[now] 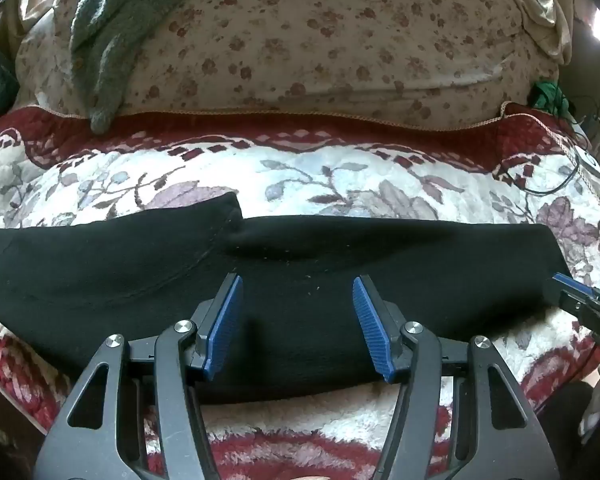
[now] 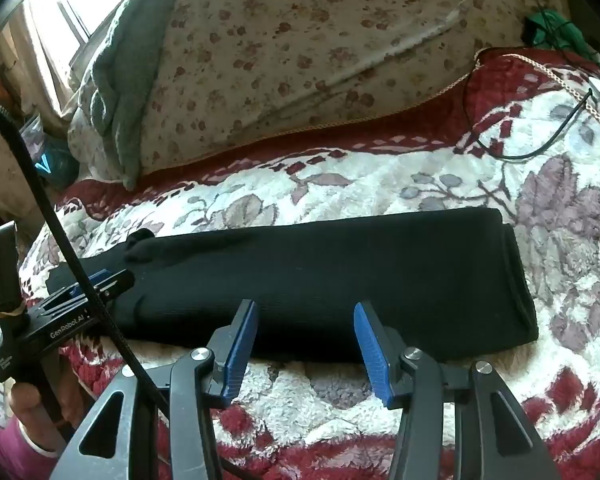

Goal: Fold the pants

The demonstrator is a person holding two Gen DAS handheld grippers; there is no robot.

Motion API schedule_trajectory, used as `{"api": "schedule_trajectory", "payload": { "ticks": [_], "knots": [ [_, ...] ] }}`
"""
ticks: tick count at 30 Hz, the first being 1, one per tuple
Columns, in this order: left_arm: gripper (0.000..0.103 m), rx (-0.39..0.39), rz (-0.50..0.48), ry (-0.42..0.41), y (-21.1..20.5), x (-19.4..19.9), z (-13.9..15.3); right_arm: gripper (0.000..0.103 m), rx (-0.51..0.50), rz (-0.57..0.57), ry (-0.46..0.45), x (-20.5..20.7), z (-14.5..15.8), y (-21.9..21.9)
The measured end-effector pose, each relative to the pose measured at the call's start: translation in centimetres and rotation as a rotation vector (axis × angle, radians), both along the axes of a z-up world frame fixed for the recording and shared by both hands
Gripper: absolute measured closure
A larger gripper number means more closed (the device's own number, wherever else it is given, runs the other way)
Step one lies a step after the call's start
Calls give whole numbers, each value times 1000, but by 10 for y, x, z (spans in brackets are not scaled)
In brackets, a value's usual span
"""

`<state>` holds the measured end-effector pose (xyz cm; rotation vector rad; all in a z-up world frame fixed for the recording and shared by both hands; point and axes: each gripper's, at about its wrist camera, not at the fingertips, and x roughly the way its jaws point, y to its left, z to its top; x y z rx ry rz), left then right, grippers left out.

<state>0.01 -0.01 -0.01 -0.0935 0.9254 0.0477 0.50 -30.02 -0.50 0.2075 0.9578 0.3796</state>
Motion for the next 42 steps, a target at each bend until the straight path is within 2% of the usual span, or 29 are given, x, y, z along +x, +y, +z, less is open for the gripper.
{"api": "schedule_trajectory", "payload": {
  "ticks": [7, 10, 13, 16, 18, 21, 25, 29, 30, 32, 35, 37, 40, 42],
  "knots": [
    [46, -10, -18, 3, 7, -6, 0, 55, 4, 2, -3, -1, 0, 0],
    [46, 10, -46, -7, 13, -24, 7, 55, 22, 34, 18, -7, 2, -2],
    [46, 16, -35, -4, 41, -52, 6, 54, 89, 110, 75, -11, -3, 3],
    [46, 42, 41, 21, 75, -76, 2, 54, 190, 145, 144, -12, -13, 9],
    [46, 2, 120, 20, 107, -90, 1, 54, 278, 149, 194, -9, -21, 12],
    [46, -16, 223, -14, 141, -98, 3, 50, 389, 129, 238, -1, -28, 14],
    [46, -72, 279, -26, 169, -87, 0, 49, 434, 101, 278, 14, -35, 20],
    [46, -121, 310, -43, 184, -73, -1, 49, 546, 68, 324, 31, -46, 23],
    [46, -126, 316, -45, 188, -70, -1, 51, 569, 70, 320, 33, -47, 24],
    [46, -134, 317, -41, 192, -60, -3, 68, 567, 60, 322, 38, -51, 28],
    [46, -117, 326, -42, 194, -49, -1, 79, 537, 66, 272, 48, -47, 35],
    [46, -95, 335, -81, 196, -42, 7, 81, 528, 85, 217, 53, -36, 39],
    [46, -108, 335, -130, 203, -27, 18, 83, 526, 110, 161, 64, -24, 42],
    [46, -91, 327, -134, 205, -12, 21, 84, 516, 117, 143, 76, -20, 44]
  ]
}}
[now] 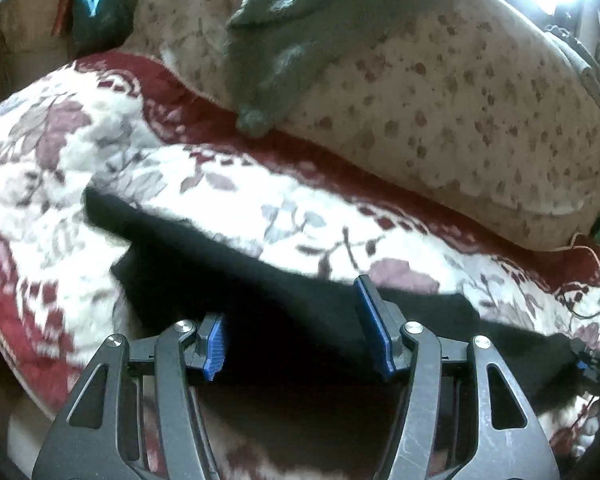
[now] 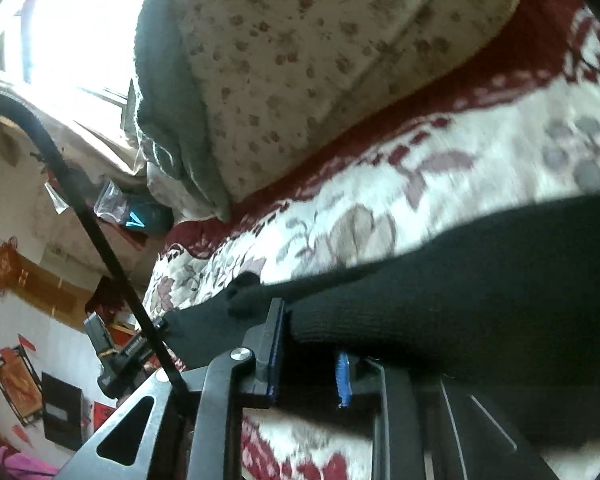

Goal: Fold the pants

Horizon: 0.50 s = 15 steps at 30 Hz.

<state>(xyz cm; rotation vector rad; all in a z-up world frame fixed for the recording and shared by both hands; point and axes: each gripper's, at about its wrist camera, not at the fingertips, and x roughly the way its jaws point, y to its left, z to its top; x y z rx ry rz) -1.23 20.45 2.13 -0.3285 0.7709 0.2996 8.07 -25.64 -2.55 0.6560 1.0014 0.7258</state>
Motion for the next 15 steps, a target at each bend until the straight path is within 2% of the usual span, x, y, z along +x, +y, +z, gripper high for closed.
{"api": "schedule_trajectory", "payload": {
  "ticks": [5, 7, 11, 13, 14, 15],
  "knots": [
    [46, 101, -19, -26, 0, 39, 9, 87, -5, -28, -69, 38, 16, 9],
    [46, 105, -13, -37, 5, 60, 12, 88, -34, -48, -100, 55, 20, 14],
    [46, 85, 4, -2, 15, 107, 13, 88, -73, -147, -135, 115, 22, 17],
    [46, 84, 11, 25, 17, 114, 12, 85, -65, -135, -107, 133, 20, 20],
    [46, 87, 5, 21, 16, 111, 13, 79, -115, -112, -48, 141, 18, 26],
    [46, 102, -4, 20, 15, 106, 13, 74, -157, -101, -33, 142, 19, 29]
  ]
}}
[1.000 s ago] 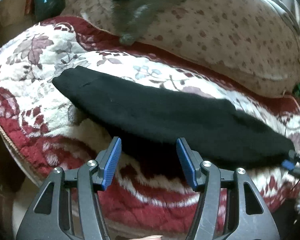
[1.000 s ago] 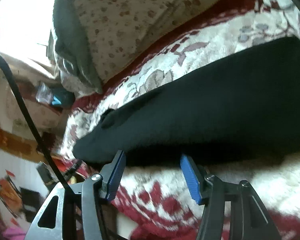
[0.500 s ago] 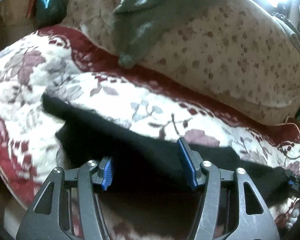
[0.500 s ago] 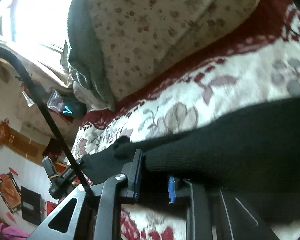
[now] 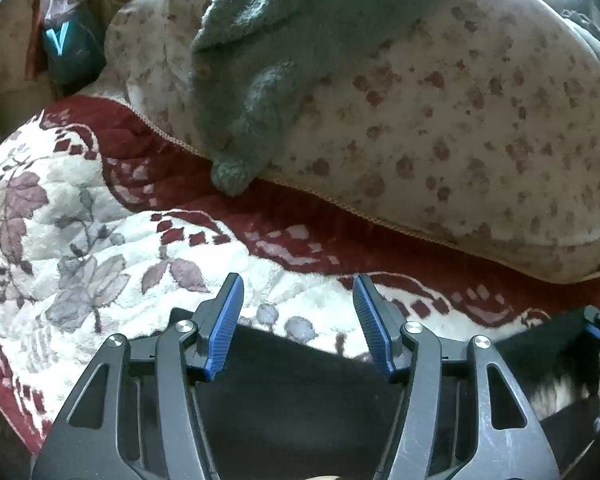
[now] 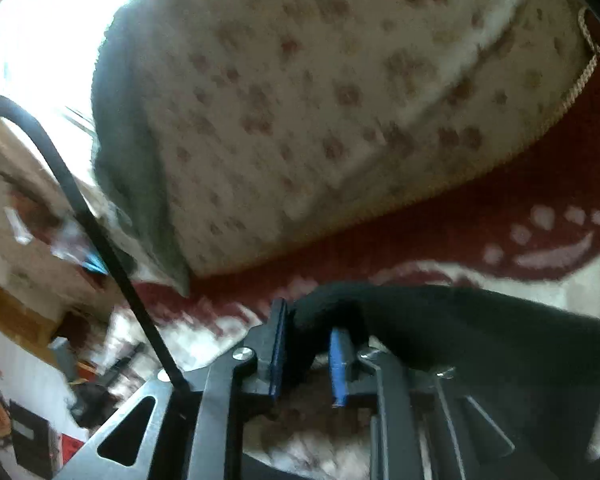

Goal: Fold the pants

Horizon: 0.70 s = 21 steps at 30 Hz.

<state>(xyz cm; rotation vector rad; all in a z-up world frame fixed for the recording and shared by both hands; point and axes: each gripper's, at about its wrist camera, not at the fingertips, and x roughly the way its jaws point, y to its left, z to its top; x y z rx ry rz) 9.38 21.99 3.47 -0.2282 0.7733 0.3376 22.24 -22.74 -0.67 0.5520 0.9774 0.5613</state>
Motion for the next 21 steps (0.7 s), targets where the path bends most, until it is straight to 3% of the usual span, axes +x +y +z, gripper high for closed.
{"api": "schedule_trajectory", "payload": {
  "ticks": [1, 2, 4, 8, 12, 17, 21],
  "knots": [
    [46, 17, -5, 5, -2, -4, 0, 67, -33, 12, -14, -2, 2, 1],
    [46, 30, -9, 14, -1, -12, -1, 66, -71, 19, -70, -9, 8, -3],
    [46, 14, -10, 21, 1, -25, -5, 65, -72, 7, -92, -19, 12, -17],
    [46, -27, 12, 29, 7, -52, -10, 63, -28, 4, -64, -42, 7, -45],
    [46, -73, 6, 43, 4, -72, -16, 59, -103, -6, -46, -62, 0, -72],
    [46, -99, -33, 55, -16, -74, -21, 57, -110, -92, 11, -76, -10, -118],
    [46, -91, -53, 50, -31, -70, -21, 55, -107, -105, 7, -82, -8, -127]
  ]
}}
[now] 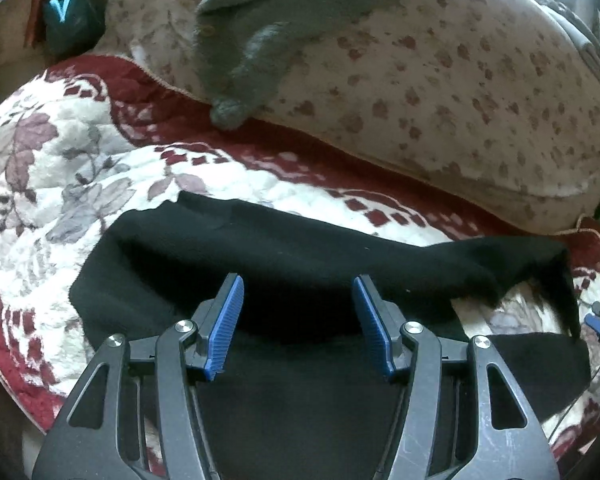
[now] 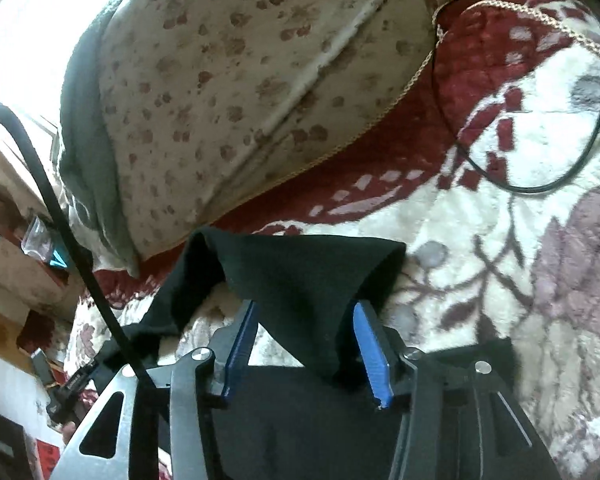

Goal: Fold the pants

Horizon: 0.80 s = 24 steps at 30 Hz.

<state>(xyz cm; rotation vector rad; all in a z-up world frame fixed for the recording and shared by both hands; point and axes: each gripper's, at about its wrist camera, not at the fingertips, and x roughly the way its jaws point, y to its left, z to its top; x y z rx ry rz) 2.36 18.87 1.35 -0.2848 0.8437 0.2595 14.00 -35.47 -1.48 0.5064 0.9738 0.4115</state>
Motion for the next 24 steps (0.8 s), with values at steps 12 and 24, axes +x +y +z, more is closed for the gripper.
{"api": "schedule_trajectory", "payload": {
  "ticks": [12, 24],
  "knots": [
    [46, 20, -60, -33, -27, 5, 9, 55, -112, 83, -66, -17, 10, 43],
    [46, 18, -147, -32, -34, 23, 8, 52, -296, 77, -109, -8, 7, 48]
  ]
}}
